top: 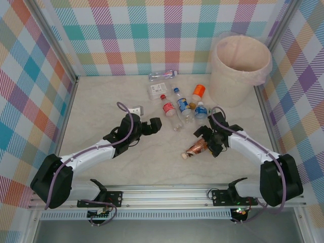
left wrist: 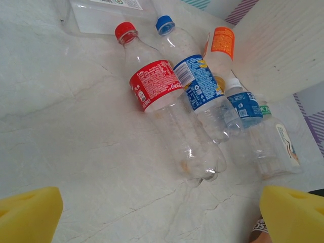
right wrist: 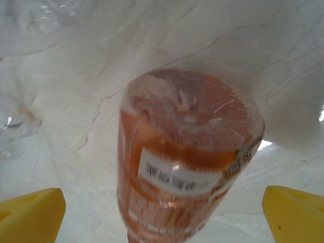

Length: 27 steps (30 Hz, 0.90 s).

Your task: Put the plastic bottles in the bin

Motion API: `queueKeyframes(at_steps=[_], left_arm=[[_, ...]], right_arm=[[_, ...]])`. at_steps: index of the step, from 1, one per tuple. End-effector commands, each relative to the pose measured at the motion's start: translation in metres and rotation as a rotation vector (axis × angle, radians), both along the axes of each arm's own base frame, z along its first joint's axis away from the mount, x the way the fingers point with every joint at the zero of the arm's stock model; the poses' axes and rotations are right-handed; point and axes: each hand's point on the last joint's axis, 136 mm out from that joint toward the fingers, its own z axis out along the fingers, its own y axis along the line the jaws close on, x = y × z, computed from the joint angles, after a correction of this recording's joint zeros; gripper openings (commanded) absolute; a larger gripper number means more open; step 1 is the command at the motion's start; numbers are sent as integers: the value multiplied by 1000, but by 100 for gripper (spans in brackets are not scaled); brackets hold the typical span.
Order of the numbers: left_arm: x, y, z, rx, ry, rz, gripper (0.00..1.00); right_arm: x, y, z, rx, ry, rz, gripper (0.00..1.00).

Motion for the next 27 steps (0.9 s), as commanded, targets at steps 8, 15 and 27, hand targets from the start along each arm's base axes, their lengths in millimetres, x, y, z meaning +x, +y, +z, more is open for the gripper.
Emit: queueKeyframes(at_steps=[8,15,27], left_arm=[[4,7,-4,40,2,26,100],[3,12,-7,56,9,47,100],[4,13,-12,65,24,57,100]], right_arm=[[11,9,-25,9,5,-68,90],[15,11,-35,-10,-1,-55,75],[21,12,-24,-13,-94,16,60]])
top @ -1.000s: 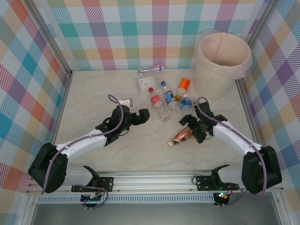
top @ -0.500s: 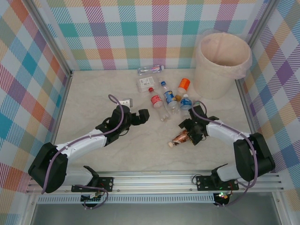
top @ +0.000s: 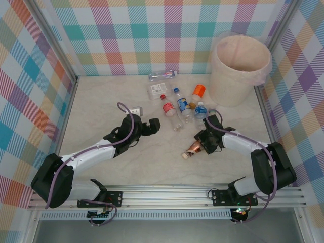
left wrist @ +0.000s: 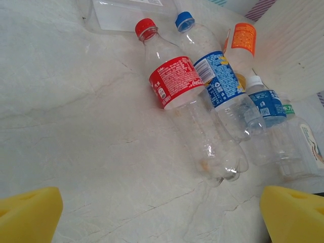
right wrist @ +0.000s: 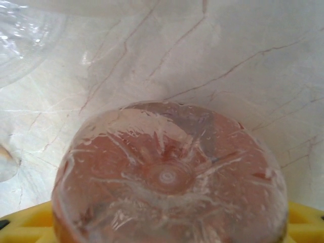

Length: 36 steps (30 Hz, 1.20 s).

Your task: Put the plastic bottles in the bin

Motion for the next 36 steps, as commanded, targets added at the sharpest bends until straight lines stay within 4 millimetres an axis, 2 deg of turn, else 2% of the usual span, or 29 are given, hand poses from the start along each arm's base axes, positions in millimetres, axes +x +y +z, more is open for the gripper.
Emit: queueKeyframes(at_steps=[1,4,9,19,23,28,32,36], left_arm=[[3,3,-1,11,4,18,100],[4,4,-2,11,7,23,100],[5,6,-3,12,8,42,100],[7,9,-3,5,14,72,100],[8,7,-1,-21,17,77,100],[9,-1,2,-78,29,70,100],[11,-4,3,-100,33,68,100],[11,-16,5,-135,39,19,100]], right_arm=[[6,3,10,-3,-73,53,59],[10,7,18,1,-123,101,54],[23,22,50,8,-254,254,52],[51,14,123,-105,-562,335,48],[62,7,158,-163,-717,327,48],[79,1,214,-196,-939,253,48],[95,1,256,-255,-1057,259,49],[114,3,300,-322,-1147,293,51]])
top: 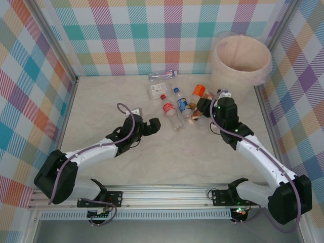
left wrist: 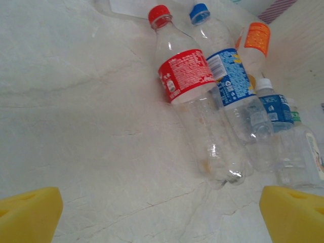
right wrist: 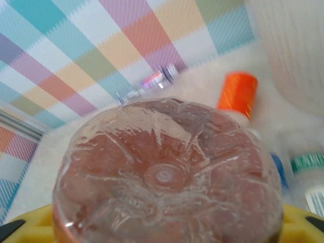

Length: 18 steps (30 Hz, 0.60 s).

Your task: Put the plastic bottles in the bin

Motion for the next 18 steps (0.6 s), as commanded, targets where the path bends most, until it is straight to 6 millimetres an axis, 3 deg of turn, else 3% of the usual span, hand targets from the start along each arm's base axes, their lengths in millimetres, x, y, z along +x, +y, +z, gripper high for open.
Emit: queueKeyframes(at_steps=[1,6,9,18], left_arm=[[9,-15,20,-77,-31,-33,100],[9,-20,23,-87,-23,-51,100],[8,-19,25,-82,-27,-54,100],[3,-5,29,-68,-45,-12,100]], right_arm=[[21,-3,67,-58,-201,-7,51],[44,-16,115,-81,-287,-20,52],[58,-28,134,-109,-299,-35,51],[114,-94,162,-197,-293,-158,51]])
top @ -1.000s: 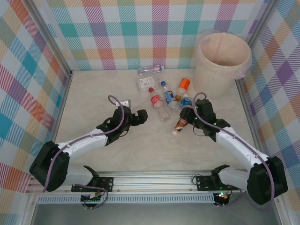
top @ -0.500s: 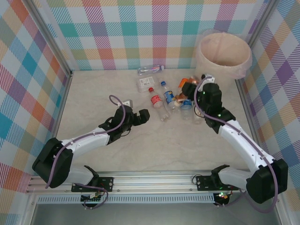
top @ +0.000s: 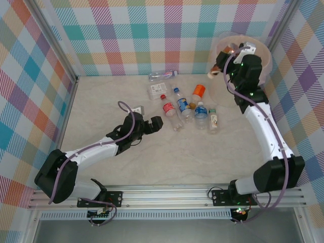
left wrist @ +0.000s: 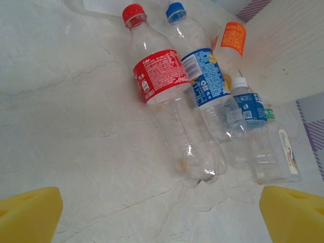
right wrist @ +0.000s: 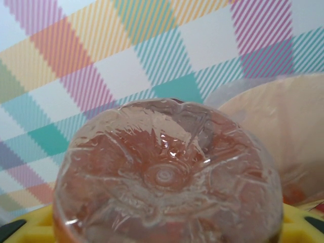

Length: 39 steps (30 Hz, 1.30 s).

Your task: Put the plastic bottles in the bin

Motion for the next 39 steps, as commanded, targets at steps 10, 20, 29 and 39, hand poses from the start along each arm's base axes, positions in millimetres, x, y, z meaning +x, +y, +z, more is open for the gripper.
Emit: queueKeyframes(at_steps=[10,20,29,39], left_arm=[[-7,26,23,-2,-72,79,100],[-9,37,23,24,-83,116,100],[-10,37,21,-6,-76,124,100],[-9,36,19,-18,-62,131,100]], right_arm=[[63,-91,13,-88,89,-206,51],[96,-146,-28,-210,240,-385,53],[113,-166,-70,-335,408,-443,59],[114,-160,-63,-263,414,-424,87]])
